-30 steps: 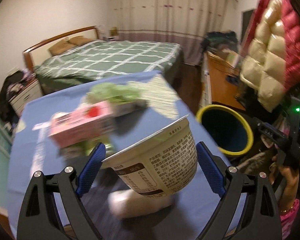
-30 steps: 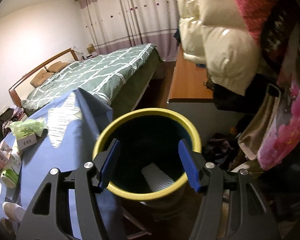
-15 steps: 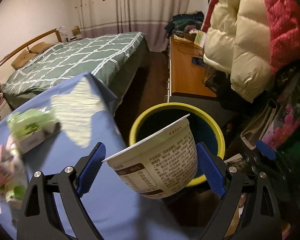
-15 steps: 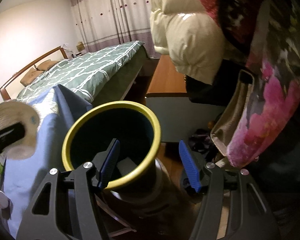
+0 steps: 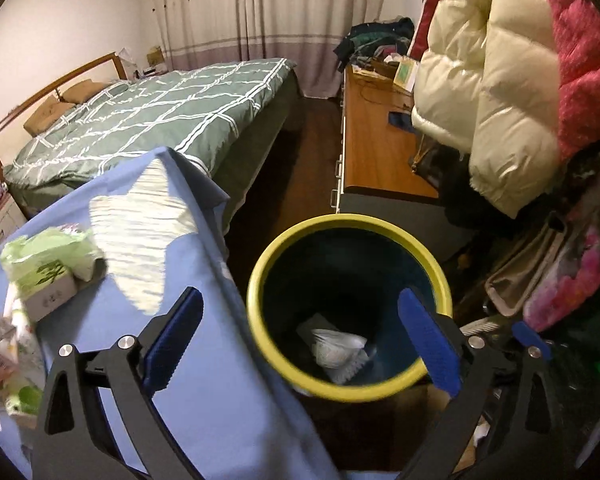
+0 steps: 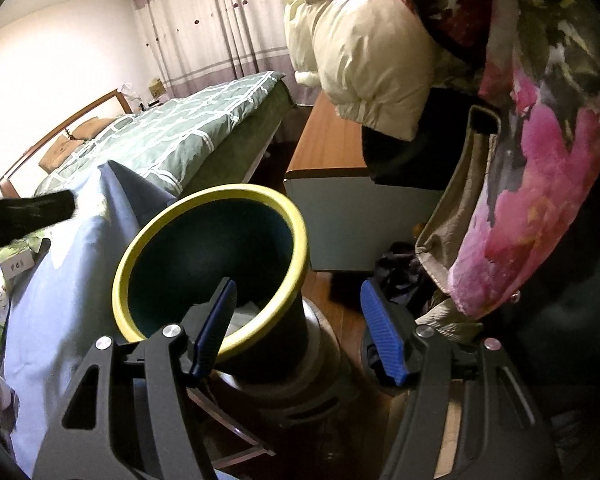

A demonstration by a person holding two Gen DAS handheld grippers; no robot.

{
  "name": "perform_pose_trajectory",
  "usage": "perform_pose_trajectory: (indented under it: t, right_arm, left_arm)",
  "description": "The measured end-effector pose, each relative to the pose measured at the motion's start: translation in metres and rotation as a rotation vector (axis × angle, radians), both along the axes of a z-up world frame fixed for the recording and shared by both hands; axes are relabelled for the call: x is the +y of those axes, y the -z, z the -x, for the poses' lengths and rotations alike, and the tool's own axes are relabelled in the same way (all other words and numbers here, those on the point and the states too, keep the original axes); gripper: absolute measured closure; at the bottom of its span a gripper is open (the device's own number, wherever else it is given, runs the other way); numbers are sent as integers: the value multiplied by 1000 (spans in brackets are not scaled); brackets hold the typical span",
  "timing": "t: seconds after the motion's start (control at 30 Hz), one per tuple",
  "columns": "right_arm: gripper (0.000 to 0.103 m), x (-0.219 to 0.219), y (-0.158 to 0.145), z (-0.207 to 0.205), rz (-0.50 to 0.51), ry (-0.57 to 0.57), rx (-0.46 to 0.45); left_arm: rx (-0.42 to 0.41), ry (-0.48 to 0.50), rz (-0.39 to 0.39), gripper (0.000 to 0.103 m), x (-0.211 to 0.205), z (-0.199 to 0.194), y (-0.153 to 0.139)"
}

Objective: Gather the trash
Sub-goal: 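Carry the yogurt cup over the bin and open the left gripper, then grasp the green plastic wrapper bag with the right gripper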

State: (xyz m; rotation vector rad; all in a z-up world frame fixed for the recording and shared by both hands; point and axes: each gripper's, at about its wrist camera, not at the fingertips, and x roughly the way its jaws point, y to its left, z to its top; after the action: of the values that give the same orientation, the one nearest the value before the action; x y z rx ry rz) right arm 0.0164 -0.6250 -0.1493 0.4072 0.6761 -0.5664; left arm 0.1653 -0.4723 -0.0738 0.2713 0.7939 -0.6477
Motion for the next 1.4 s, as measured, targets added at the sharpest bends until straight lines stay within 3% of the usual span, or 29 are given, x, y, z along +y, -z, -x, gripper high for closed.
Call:
perform_pose_trajectory:
  t: [0.17, 0.4, 0.57, 0.83, 1.03, 1.4]
  right_arm:
    - [41, 13, -2, -11, 2, -38, 3]
    - [41, 57, -14, -47, 5, -168, 0]
    - [41, 98, -29, -86, 21, -287, -3]
    - [41, 184, -58, -167, 66, -523, -11]
    - [41, 250, -65, -224, 161, -658, 21]
    - [42, 300, -78, -294, 114, -759, 25]
  left_arm:
    - [-59, -44, 51, 5, 65, 14, -35]
    - [-202, -231, 84, 5, 189, 23, -78]
    - [-263, -391, 54, 5, 281, 24, -80]
    - [-236, -597, 58, 5, 397, 14, -63]
    - [-220, -650, 75, 5, 437, 11, -54]
    - [-194, -671, 83, 5, 442, -1, -45]
